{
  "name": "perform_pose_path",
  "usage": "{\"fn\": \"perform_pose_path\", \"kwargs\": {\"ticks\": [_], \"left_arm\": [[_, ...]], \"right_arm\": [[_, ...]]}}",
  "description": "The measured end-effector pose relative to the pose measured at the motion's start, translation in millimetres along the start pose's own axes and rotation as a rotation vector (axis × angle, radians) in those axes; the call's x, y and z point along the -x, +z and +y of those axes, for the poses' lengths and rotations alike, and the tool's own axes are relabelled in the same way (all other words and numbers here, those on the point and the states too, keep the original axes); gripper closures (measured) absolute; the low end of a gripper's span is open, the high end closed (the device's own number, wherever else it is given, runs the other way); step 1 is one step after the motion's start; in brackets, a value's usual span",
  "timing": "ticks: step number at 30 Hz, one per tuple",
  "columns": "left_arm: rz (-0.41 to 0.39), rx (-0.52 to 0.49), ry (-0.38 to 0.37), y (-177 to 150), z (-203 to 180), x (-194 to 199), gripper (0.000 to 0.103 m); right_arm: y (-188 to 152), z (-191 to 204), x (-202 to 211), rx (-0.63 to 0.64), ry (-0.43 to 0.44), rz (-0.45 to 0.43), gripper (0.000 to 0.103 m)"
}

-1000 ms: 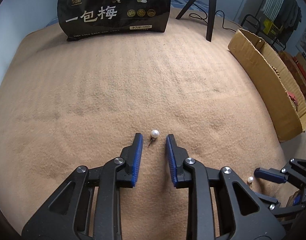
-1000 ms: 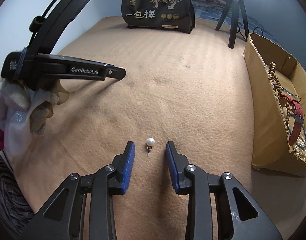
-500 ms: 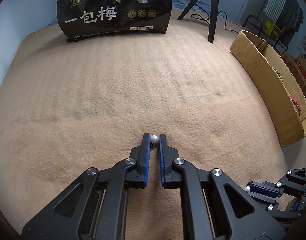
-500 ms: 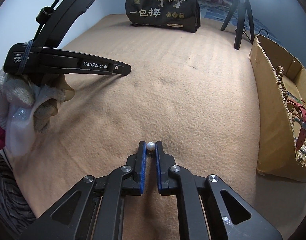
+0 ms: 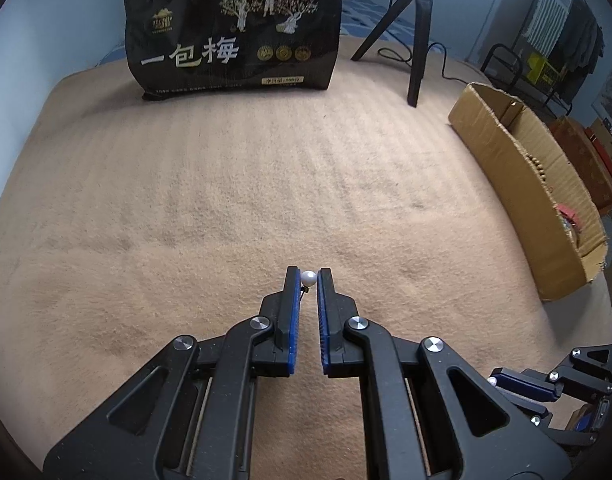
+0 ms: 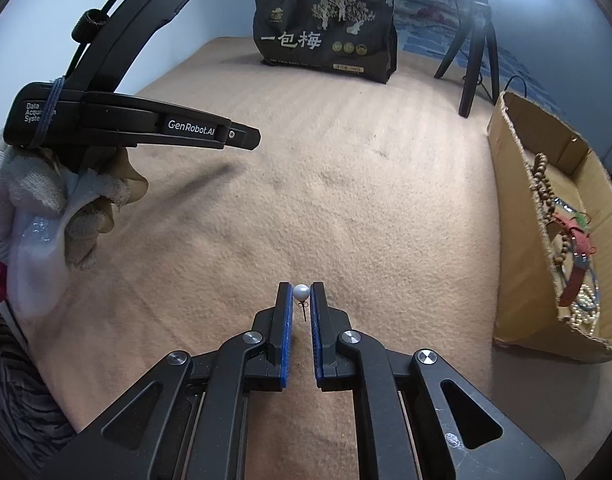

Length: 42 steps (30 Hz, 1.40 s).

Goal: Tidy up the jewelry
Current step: 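Close left tool on the pearl earring, then carry the pearl earring in left tool over the box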

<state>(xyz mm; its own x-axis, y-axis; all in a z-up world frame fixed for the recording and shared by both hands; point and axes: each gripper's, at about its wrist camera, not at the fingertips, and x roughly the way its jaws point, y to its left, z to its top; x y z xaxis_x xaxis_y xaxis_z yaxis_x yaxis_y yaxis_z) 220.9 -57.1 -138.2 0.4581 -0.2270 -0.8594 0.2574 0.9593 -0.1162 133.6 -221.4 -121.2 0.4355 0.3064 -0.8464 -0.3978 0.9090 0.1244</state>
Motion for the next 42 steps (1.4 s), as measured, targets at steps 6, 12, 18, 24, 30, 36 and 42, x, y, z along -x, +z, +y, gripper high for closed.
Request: {"fn": "perform_pose_path", "kwargs": {"ticks": [6,12,18,24,30,36,42], "left_arm": [[-0.028,-0.013,-0.015,0.0,-9.4,14.7,0.097],[-0.055,-0.016,-0.03,3.0,-19.4,29.4,0.097],[-0.097,-0.014,-0.061,12.3,-33.8,46.8,0.097],[-0.147,-0.013,-0.097,23.5,-52.4,67.9,0.097],[-0.194,-0.006,-0.124,37.4,-68.6,84.1,0.097],[-0.229,-0.003,-0.149,50.0,-89.2,92.4,0.097],[-0.254,-0.017,-0.177,64.0,-116.5,95.1,0.097]], "right_arm": [[1.6,8.3,15.4,0.01,-0.01,-0.018,0.096],[2.1,15.6,30.1,0.022,-0.005,-0.04,0.096],[3.8,16.2,48.0,0.016,-0.004,-0.081,0.096],[6.4,2.9,70.6,-0.01,-0.016,-0.131,0.096],[10.2,-23.0,96.0,-0.059,-0.048,-0.184,0.096],[13.9,-49.4,117.1,-0.103,-0.095,-0.228,0.096],[18.8,-76.8,134.4,-0.151,-0.133,-0.265,0.096]]}}
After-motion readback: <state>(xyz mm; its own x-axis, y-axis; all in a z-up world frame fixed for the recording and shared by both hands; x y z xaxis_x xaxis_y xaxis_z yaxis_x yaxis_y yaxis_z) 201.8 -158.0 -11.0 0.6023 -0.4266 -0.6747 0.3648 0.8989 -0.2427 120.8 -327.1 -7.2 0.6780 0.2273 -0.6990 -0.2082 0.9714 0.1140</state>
